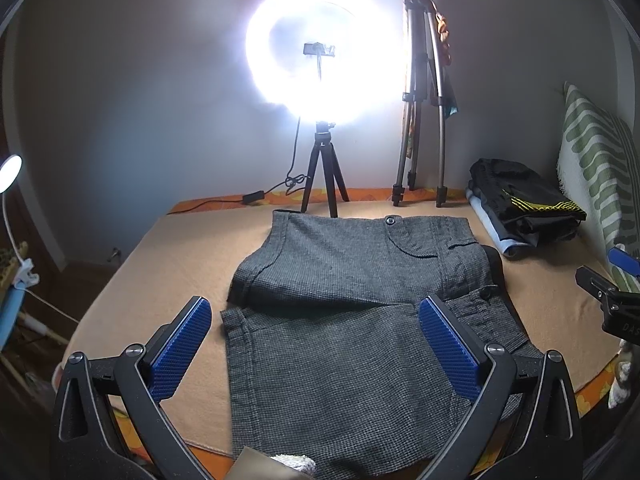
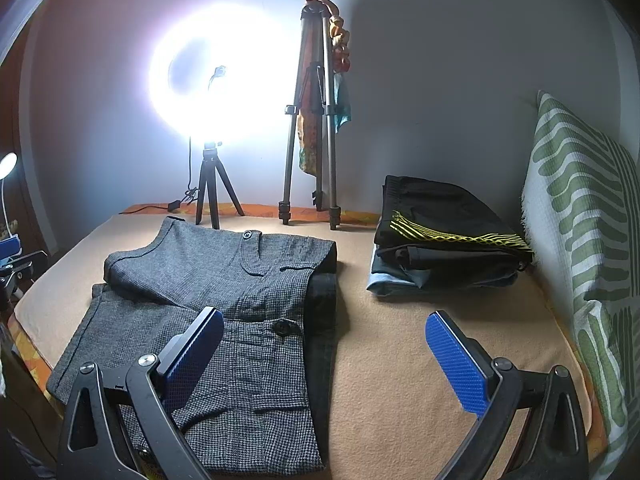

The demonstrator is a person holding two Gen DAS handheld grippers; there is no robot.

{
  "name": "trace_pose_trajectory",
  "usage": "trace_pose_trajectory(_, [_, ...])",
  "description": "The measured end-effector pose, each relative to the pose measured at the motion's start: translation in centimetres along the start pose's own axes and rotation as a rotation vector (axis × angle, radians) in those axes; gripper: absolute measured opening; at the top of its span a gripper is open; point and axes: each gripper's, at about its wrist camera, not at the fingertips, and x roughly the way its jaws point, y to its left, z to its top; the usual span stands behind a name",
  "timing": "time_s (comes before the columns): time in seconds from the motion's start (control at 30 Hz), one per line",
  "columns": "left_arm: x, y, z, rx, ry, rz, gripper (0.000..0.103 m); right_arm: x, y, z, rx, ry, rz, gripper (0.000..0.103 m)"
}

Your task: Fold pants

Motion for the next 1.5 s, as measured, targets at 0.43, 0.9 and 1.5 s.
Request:
trace_pose_trajectory(0.43, [0.38, -0.01, 0.00, 0.005, 0.009, 0.003, 0.103, 0.09, 0.19, -0.12, -0.006, 0.005, 0.001, 0.102])
trace_pose_trajectory(0.9, [0.40, -0.01, 0.04, 0.006, 0.013, 0.007, 0.103, 0.06, 0.29, -0.11, -0.006, 0.006, -0.001, 0.102])
trace_pose_trajectory(1.5, [0.66, 0.21, 0.19, 0.008, 0.018, 0.006, 0.103, 0.12, 0.32, -0.05, -0.005, 0.010, 0.001, 0.102])
